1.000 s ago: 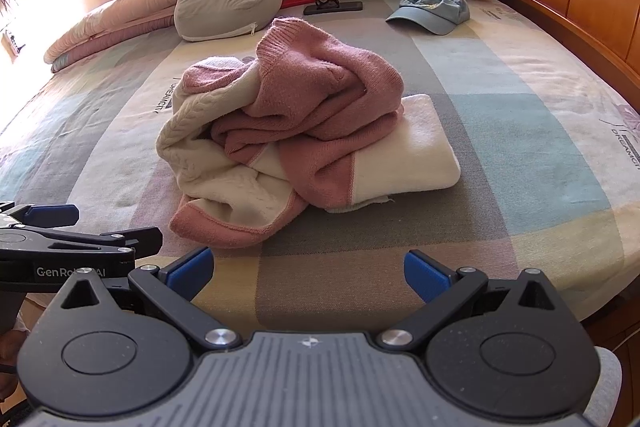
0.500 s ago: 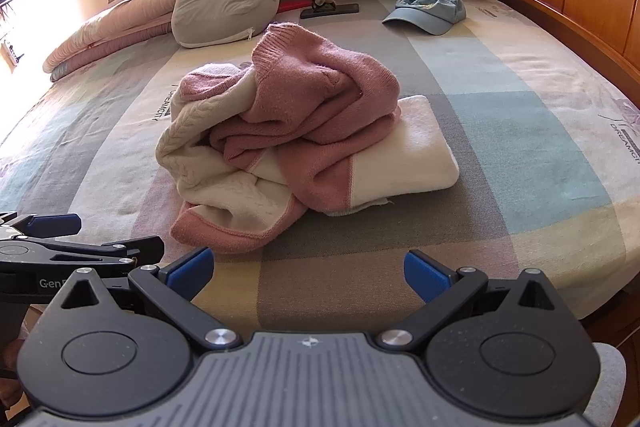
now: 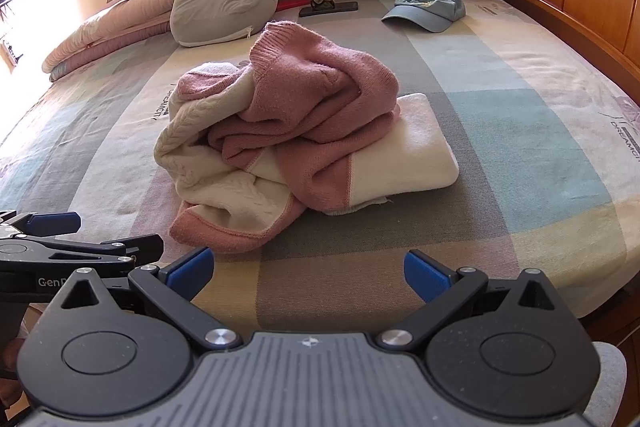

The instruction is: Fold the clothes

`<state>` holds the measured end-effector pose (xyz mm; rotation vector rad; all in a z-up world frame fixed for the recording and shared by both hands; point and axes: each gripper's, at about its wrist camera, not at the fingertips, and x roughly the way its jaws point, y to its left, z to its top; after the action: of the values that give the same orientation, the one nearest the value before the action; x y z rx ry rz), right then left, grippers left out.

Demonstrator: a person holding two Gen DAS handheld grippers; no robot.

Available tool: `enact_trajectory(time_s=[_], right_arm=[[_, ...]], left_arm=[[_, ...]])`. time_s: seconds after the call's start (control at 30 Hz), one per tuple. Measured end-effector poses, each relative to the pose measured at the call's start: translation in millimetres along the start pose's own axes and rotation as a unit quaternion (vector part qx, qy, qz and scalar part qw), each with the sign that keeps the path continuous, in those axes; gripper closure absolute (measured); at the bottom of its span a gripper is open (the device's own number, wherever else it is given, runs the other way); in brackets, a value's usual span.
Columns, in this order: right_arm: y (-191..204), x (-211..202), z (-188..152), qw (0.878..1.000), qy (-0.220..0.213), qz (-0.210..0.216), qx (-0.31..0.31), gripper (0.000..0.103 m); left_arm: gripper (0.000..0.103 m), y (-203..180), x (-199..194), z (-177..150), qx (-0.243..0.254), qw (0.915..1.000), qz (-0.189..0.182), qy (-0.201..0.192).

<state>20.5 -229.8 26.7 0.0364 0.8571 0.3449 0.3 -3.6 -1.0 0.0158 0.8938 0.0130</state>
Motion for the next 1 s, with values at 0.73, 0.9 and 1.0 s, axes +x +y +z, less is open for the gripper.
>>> enact_trajectory(time_s=[0.73,0.9,1.0], right_arm=[[-1.3,1.9,0.5,1.000,0.002,-0.001,0.004,0.000],[-2.6,2.4,1.2,1.000,0.002,-0.002,0.007,0.000],[-5.0,4.1,2.1,1.000,0.003,0.000,0.011,0.000]], left_arm=[[0.001,-2.5,2.4,2.4,0.004,1.0000,-0.005,0.000],[0.001,-3.8,5.2,3.6,0.004,1.0000,-0.007,0.002],[0.001,-4.7,8.1,5.4,0.004,1.0000,-0.005,0.004]])
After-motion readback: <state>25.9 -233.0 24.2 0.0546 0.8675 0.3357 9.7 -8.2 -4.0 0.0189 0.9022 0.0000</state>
